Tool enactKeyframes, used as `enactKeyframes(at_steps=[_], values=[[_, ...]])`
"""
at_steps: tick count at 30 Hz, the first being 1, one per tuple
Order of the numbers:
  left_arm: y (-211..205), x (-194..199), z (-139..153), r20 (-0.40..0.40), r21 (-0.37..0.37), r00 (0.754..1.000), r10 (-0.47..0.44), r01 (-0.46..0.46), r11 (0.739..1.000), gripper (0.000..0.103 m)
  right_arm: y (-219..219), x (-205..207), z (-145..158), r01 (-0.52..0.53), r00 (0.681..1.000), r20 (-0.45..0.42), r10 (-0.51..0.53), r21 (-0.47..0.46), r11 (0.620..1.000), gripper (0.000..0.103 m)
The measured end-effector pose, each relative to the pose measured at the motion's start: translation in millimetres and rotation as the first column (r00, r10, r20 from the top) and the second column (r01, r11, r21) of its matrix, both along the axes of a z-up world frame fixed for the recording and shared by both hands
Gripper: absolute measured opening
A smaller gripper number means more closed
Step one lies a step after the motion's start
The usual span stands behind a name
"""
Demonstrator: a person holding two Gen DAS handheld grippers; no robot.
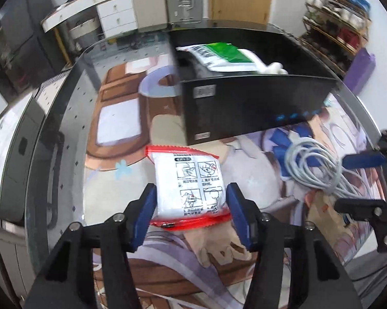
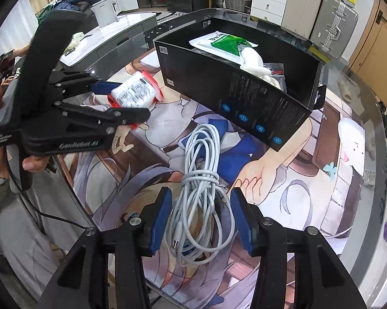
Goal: Organize soft objects
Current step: 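Grasp the coiled white cable with the right gripper while the left gripper reaches the red-edged packet, then close the left gripper on the red-edged white packet and lift it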
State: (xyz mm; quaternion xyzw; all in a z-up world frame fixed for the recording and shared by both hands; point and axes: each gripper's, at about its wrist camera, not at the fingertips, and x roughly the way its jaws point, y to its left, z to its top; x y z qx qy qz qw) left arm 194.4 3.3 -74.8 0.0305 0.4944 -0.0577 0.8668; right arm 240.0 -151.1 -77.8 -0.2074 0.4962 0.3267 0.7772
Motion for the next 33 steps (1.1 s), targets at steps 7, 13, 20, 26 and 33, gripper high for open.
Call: enactKeyframes(at_steps=[7, 13, 20, 26, 33], values=[[-21.9, -20.6, 11.2, 0.019, 0.001, 0.995, -0.094, 0.094, 0.996, 0.050, -2.1, 3.0, -2.2, 0.002, 1.000, 0.000, -0.002, 0.004, 1.000, 0.050], [-39.0, -33.4, 9.4, 0.041, 0.063, 0.990, -0.135, 0.132, 0.989, 0.052, 2.5, 3.9, -12.0, -0.023, 0.996, -0.091, 0.026, 0.036, 0.999, 0.052], [-33.1, -32.8, 12.6, 0.048, 0.033, 0.992, -0.120, 0.119, 0.992, 0.069, 6.8, -0.9, -12.2, -0.029, 0.996, -0.085, 0.032, 0.040, 0.999, 0.052], [-32.7, -35.1, 11.3, 0.046, 0.020, 0.993, -0.107, 0.107, 0.994, 0.069, 17.5, -1.9, -8.0, -0.037, 0.997, -0.062, 0.039, 0.025, 0.999, 0.052], [-26.1, -33.3, 10.7, 0.036, 0.008, 0.995, -0.096, 0.096, 0.995, 0.069, 13.5, -1.1, -7.7, -0.034, 0.997, -0.066, 0.036, 0.028, 0.999, 0.052]])
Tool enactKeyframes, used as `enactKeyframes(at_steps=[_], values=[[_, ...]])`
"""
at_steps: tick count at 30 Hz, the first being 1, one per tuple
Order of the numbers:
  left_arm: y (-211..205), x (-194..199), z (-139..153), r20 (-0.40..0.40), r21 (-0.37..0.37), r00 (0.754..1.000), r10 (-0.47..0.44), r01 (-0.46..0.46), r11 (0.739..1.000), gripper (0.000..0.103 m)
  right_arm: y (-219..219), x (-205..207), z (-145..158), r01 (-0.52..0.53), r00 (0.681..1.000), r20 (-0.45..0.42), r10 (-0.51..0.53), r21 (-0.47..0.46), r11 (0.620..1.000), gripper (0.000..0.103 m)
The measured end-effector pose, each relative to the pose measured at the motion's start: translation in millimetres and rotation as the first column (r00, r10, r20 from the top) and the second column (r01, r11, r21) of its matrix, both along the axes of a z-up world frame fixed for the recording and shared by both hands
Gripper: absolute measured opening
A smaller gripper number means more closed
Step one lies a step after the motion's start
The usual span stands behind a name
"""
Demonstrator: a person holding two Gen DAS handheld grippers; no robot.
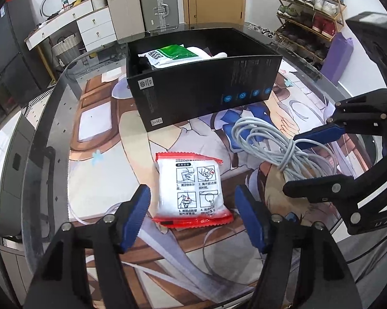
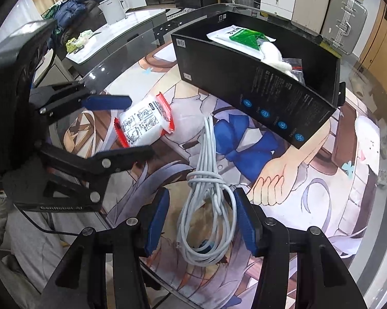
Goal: Organize soft objects
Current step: 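Close the left gripper on the red-edged white packet and lift it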
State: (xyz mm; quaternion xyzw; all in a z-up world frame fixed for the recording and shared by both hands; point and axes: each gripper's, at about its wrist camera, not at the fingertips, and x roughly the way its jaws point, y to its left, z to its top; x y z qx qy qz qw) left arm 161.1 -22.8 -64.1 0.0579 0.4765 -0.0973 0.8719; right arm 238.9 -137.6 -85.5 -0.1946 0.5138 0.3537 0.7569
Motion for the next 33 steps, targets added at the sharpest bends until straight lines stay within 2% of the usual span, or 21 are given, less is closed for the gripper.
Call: enactKeyframes(at_steps=[16, 19, 21, 25, 30, 33], values=[[3.6, 7.0, -0.8, -0.001, -0.001, 1.000, 0.027, -0.027, 1.000, 0.068, -2.1, -3.6, -4.7, -0.004, 1.000, -0.011, 0.003, -0.018, 1.000, 0.052], [2.9, 7.6, -2.6, -0.009, 0.001, 1.000, 0.024, -0.024, 1.000, 0.063, -0.8, -5.3, -6.3, -0.006, 1.000, -0.010, 0.006, -0.028, 1.000, 0.052], [2.0, 8.9, -6.3, -0.025, 0.006, 1.000, 0.016, -0.015, 1.000, 0.049, -1.0, -5.2, -6.5, -0.005, 1.000, -0.008, 0.004, -0.029, 1.000, 0.052], [1.3, 8.1, -6.0, -0.023, 0.009, 1.000, 0.007, -0.007, 1.000, 0.048, -1.0, -3.6, -5.7, 0.006, 1.000, 0.002, -0.006, -0.027, 1.000, 0.039], [1.4, 5.3, -1.3, -0.015, -0.010, 1.000, -0.009, 0.009, 1.000, 0.046, -3.2, -4.3, 4.2, 0.006, 1.000, 0.024, -0.005, -0.016, 1.000, 0.035], [1.0, 2.4, 5.9, 0.018, 0.010, 1.000, -0.007, 0.007, 1.000, 0.046, -4.3, -4.0, 11.7, 0.015, 0.999, 0.043, -0.015, -0.004, 1.000, 0.034]])
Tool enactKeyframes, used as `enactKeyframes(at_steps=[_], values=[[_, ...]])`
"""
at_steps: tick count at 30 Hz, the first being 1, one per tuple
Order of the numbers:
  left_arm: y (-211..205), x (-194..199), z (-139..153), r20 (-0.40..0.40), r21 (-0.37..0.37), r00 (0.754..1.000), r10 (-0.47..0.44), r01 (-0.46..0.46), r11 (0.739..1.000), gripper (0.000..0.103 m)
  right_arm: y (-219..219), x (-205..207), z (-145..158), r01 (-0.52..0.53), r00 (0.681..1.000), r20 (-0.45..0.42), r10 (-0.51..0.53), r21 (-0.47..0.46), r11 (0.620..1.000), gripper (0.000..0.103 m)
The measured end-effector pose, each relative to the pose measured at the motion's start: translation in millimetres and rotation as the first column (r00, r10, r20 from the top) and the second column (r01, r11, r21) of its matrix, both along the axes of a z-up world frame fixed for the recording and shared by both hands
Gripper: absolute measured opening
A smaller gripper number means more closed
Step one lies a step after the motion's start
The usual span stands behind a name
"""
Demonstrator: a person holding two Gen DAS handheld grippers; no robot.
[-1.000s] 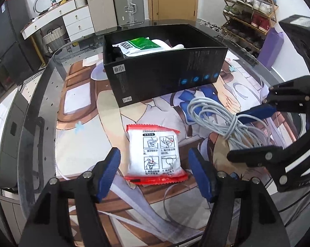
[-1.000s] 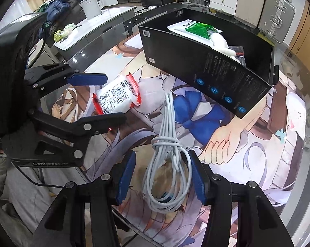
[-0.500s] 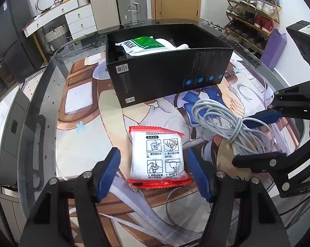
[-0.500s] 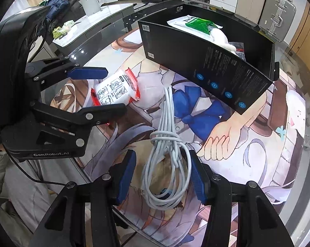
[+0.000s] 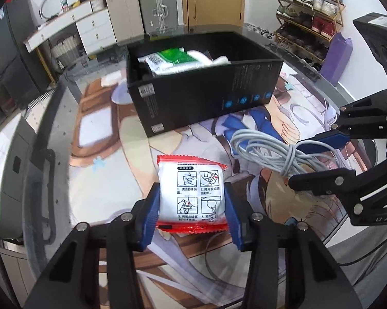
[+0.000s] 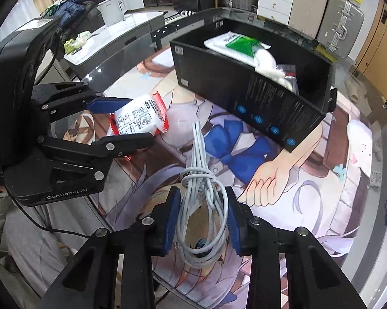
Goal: Organize soft objects
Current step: 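Close the left gripper on the red-edged white packet and lift it, then carry the packet and cable over the black box and release them inside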
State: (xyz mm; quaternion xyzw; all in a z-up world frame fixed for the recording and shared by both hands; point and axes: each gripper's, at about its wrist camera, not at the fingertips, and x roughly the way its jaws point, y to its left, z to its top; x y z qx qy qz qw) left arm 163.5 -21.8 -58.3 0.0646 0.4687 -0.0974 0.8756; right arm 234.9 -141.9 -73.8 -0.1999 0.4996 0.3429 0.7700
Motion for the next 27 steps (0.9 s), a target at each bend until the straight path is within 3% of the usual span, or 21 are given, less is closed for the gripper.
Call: enactKeyframes(at_steps=[8, 15, 18, 20, 27], values=[[1.9, -10.0, 33.3, 0.070, -0.045, 0.997, 0.024, -0.021, 0.999, 0.046, -1.0, -9.5, 17.9, -0.001, 1.000, 0.029, 0.001, -0.001, 1.000, 0.027], [-1.5, -13.4, 32.9, 0.070, -0.025, 0.997, 0.018, -0.016, 1.000, 0.046, 8.9, -18.2, -2.1, -0.033, 0.999, -0.006, 0.033, -0.054, 0.998, 0.027], [-2.5, -12.3, 32.0, 0.068, -0.017, 0.997, 0.022, -0.021, 1.000, 0.046, 8.7, -14.7, -2.2, -0.028, 1.000, 0.001, 0.028, -0.041, 0.999, 0.036], [-3.6, -12.4, 32.6, 0.067, -0.019, 0.998, 0.020, -0.019, 1.000, 0.046, 12.7, -9.2, -9.2, -0.022, 1.000, 0.012, 0.023, -0.067, 0.997, 0.050], [-4.1, -11.3, 26.0, 0.056, -0.004, 0.998, 0.013, -0.013, 1.000, 0.045, 19.2, -4.2, -19.6, -0.024, 1.000, -0.003, 0.024, -0.082, 0.996, 0.049]])
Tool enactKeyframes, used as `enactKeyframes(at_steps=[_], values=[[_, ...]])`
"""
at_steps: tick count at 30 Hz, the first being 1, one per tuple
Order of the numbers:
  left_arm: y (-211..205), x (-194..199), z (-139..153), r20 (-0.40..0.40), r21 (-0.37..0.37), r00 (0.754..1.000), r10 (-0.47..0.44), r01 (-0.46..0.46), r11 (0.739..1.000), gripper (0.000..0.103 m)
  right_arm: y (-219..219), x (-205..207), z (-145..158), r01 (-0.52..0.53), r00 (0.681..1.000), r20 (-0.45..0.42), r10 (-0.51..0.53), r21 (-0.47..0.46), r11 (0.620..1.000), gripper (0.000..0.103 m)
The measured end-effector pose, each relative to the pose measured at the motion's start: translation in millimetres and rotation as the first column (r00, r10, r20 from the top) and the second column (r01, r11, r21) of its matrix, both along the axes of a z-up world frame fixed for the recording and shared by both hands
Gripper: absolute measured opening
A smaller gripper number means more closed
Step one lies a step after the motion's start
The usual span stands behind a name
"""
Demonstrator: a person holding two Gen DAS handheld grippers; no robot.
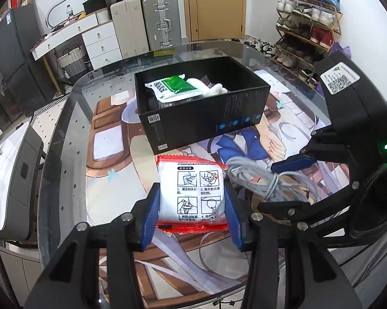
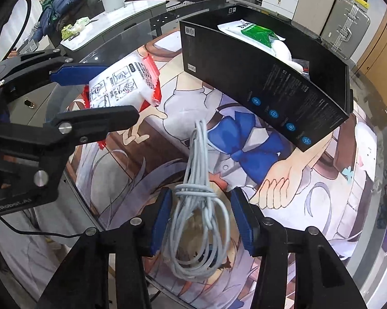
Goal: Organize soft objects
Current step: 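Carry the packet and cable over the black box and release them inside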
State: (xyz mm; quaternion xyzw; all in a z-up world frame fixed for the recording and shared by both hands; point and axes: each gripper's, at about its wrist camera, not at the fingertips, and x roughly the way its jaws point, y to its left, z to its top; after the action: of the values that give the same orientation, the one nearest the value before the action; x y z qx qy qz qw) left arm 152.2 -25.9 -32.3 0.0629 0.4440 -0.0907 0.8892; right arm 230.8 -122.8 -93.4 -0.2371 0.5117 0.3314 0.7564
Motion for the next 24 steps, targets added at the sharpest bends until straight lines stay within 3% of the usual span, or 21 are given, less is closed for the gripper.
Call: enactKeyframes(at_steps=[2, 9, 18, 24], values=[[-0.1, 0.8, -2.2, -0.004, 0.006, 1.000, -0.001, 0.001, 1.000, 0.046, 1.8, 0.5, -0.7, -0.001, 1.000, -0.011, 0.001, 0.008, 1.000, 0.037], [0.1, -0.4, -4.2, -0.005, 0.001, 1.000, -0.009, 0.009, 1.000, 0.046, 12.9, 4.5, 0.5, 0.003, 1.000, -0.005, -0.003, 0.020, 1.000, 0.030], [-0.2, -2.9, 4.2, 0.013, -0.004, 1.000, -0.004, 0.004, 1.000, 0.046, 6.1, 3.5, 18.1, 0.021, 0.999, 0.027, -0.022, 0.047, 0.999, 0.030], [-2.6, -7.8, 21.3, 0.048, -0.014, 0.999, -0.005, 0.006, 1.000, 0.046, -7.0, -13.2, 51.4, 0.030, 0.996, 0.081, -0.038, 0.098, 0.995, 0.030]])
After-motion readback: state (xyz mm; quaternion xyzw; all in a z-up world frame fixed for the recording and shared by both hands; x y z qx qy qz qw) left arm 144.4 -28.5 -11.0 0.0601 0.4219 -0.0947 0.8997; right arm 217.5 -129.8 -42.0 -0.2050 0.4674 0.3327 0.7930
